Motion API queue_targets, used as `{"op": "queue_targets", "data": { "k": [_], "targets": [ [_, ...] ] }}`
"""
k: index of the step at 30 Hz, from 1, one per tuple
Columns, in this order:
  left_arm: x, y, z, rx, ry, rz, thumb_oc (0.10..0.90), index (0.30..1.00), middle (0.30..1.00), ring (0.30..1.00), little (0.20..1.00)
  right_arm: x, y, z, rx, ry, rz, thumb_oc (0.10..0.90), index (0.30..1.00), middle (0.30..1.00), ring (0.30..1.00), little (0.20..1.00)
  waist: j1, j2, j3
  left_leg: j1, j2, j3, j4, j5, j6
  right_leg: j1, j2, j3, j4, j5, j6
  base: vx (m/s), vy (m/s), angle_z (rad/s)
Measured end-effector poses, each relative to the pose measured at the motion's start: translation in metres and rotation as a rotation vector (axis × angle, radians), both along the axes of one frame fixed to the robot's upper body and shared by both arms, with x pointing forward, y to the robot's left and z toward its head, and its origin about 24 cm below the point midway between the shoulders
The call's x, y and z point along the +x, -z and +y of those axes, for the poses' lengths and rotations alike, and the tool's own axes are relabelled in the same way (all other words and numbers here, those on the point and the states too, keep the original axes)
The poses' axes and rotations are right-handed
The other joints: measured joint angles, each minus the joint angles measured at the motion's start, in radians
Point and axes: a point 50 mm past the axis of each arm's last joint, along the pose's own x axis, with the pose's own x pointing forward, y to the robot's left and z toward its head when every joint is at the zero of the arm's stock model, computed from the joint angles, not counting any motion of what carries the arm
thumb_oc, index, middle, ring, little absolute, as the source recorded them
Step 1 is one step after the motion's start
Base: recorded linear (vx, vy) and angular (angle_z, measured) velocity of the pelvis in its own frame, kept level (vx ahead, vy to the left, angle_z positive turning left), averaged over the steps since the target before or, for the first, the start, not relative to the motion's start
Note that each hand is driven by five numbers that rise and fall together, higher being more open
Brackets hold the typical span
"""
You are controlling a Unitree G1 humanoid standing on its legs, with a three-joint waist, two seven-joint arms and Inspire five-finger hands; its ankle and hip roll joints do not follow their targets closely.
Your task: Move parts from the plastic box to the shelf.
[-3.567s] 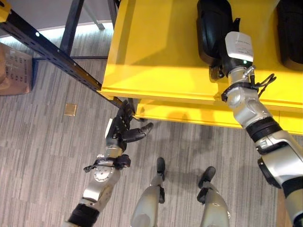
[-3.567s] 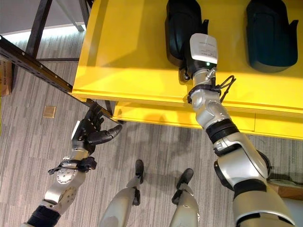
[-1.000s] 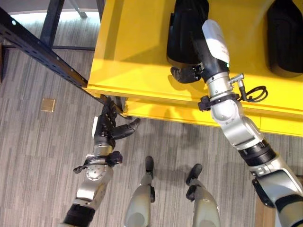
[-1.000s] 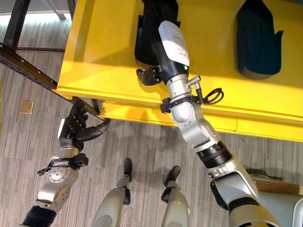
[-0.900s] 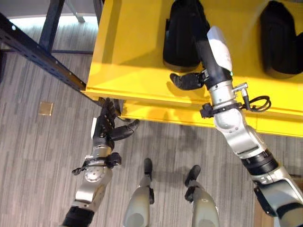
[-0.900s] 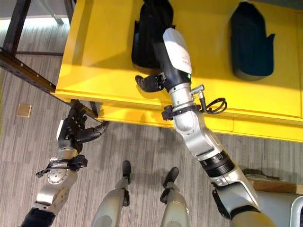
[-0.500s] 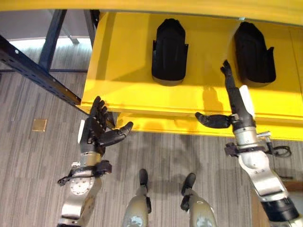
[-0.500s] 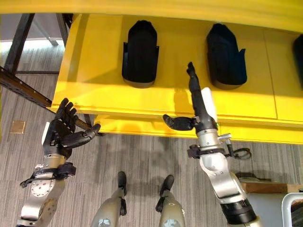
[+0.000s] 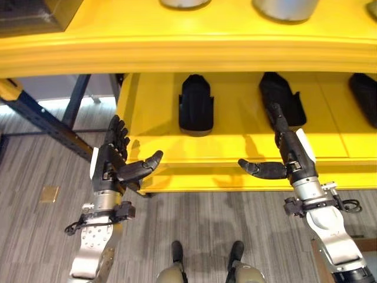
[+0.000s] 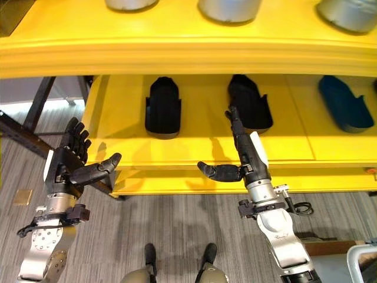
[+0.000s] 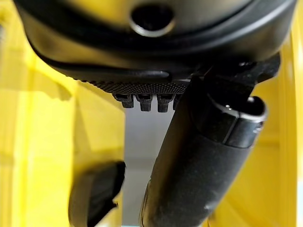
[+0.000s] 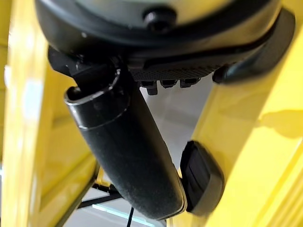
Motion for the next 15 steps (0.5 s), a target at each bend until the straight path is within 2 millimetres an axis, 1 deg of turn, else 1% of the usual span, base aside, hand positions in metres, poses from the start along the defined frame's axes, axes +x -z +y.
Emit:
{"op": "queue_targets", "data": {
  "k": [1, 2, 3, 4, 8, 11, 13, 15],
  "targets": [
    [0.004, 0.0, 0.0, 0.01, -0.013, -0.003, 0.9, 1.0, 1.0, 1.0, 1.0, 0.0, 0.001, 0.002, 0.001, -0.007, 0.003, 0.9, 1.0, 1.0, 1.0, 1.0, 0.0, -0.002, -0.001, 0.006, 0.002, 0.008, 0.0, -0.002, -0.001, 0.0, 0.002, 0.009, 0.0, 0.001, -0.001, 0.04, 0.015, -0.34],
    [0.014, 0.003, 0.003, 0.023, -0.052, 0.009, 0.9, 1.0, 1.0, 1.0, 1.0, 0.001, 0.001, 0.008, 0.004, -0.034, 0.006, 0.9, 1.0, 1.0, 1.0, 1.0, -0.005, -0.002, -0.006, 0.015, 0.005, 0.026, 0.0, -0.006, -0.003, -0.001, 0.005, 0.027, -0.001, 0.002, -0.002, 0.03, 0.015, -0.39],
    [0.017, 0.004, 0.005, 0.024, -0.068, 0.017, 0.9, 1.0, 1.0, 1.0, 1.0, 0.001, 0.001, 0.01, 0.004, -0.043, 0.007, 0.9, 1.0, 1.0, 1.0, 1.0, -0.007, -0.003, -0.007, 0.02, 0.006, 0.034, 0.0, -0.01, -0.004, -0.002, 0.006, 0.033, -0.003, 0.003, -0.003, 0.01, 0.011, -0.32],
    [0.019, 0.006, 0.006, 0.024, -0.081, 0.023, 0.9, 1.0, 1.0, 1.0, 1.0, 0.002, 0.002, 0.011, 0.007, -0.048, 0.011, 0.9, 1.0, 1.0, 1.0, 1.0, -0.026, -0.004, -0.009, 0.021, 0.006, 0.036, 0.0, -0.014, -0.003, -0.002, 0.008, 0.041, -0.004, 0.003, -0.004, 0.01, 0.01, -0.14],
    [0.027, 0.016, 0.011, 0.044, -0.141, 0.068, 0.9, 1.0, 1.0, 1.0, 1.0, 0.003, 0.001, 0.016, 0.015, -0.071, 0.01, 0.9, 1.0, 1.0, 1.0, 1.0, -0.035, -0.009, -0.029, 0.017, 0.012, 0.06, 0.0, -0.013, -0.005, -0.022, 0.014, 0.057, -0.005, 0.01, -0.007, 0.01, 0.019, -0.15],
    [0.036, 0.023, 0.016, 0.052, -0.187, 0.103, 0.9, 1.0, 1.0, 1.0, 1.0, 0.005, -0.001, 0.02, 0.024, -0.089, 0.005, 0.9, 1.0, 1.0, 1.0, 1.0, -0.052, -0.009, -0.03, 0.012, 0.012, 0.064, 0.0, -0.013, -0.005, -0.029, 0.015, 0.062, -0.004, 0.011, -0.007, 0.01, 0.017, -0.06],
    [0.043, 0.029, 0.02, 0.069, -0.229, 0.137, 0.9, 1.0, 1.0, 1.0, 1.0, 0.007, -0.003, 0.025, 0.03, -0.114, -0.001, 0.9, 1.0, 1.0, 1.0, 1.0, -0.056, -0.009, -0.03, 0.01, 0.012, 0.081, 0.0, -0.013, -0.005, -0.041, 0.016, 0.075, -0.005, 0.014, -0.008, 0.02, 0.015, -0.17],
    [0.048, 0.035, 0.021, 0.073, -0.244, 0.171, 0.9, 1.0, 1.0, 1.0, 1.0, 0.007, -0.003, 0.028, 0.029, -0.125, 0.001, 0.9, 1.0, 1.0, 1.0, 1.0, -0.061, -0.009, -0.03, 0.01, 0.013, 0.086, 0.0, -0.013, -0.005, -0.044, 0.017, 0.081, -0.006, 0.016, -0.008, 0.03, 0.007, -0.11]
  ]
}}
